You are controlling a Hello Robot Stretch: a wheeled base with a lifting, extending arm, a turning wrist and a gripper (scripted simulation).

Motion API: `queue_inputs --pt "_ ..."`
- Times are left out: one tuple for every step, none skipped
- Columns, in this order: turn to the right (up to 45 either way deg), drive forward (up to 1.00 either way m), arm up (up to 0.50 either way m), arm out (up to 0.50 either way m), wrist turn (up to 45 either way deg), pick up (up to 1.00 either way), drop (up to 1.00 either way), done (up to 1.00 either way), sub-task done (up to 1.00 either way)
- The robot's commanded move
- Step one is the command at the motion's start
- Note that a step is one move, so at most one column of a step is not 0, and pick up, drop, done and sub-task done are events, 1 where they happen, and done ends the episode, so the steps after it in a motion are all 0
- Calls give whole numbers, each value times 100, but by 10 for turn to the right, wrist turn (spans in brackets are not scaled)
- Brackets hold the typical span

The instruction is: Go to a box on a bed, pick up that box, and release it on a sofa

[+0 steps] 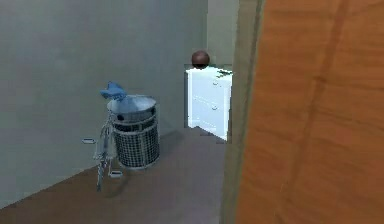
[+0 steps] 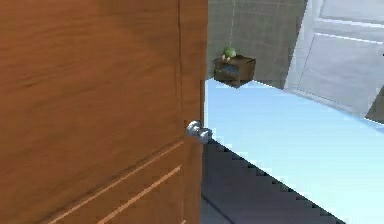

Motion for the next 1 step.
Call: queue_inputs --pt "-450 0 0 0 0 0 0 0 0"
